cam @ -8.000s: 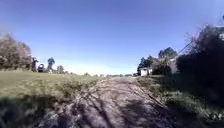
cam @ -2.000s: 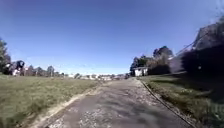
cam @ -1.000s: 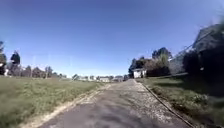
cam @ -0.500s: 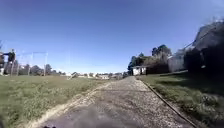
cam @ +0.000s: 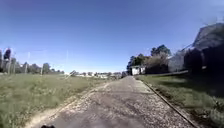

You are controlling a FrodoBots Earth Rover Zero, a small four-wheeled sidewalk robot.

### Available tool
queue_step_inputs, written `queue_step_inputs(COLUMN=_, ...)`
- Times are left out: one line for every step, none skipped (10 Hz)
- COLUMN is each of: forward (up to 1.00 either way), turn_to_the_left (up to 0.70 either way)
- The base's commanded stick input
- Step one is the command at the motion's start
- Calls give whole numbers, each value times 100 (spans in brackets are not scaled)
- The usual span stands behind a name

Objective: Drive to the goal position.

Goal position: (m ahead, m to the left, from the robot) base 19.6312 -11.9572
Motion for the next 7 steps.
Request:
queue_step_inputs(forward=50, turn_to_the_left=0)
queue_step_inputs(forward=50, turn_to_the_left=-4)
queue_step_inputs(forward=50, turn_to_the_left=-22)
queue_step_inputs(forward=50, turn_to_the_left=-27)
queue_step_inputs(forward=50, turn_to_the_left=0)
queue_step_inputs(forward=50, turn_to_the_left=0)
queue_step_inputs(forward=50, turn_to_the_left=0)
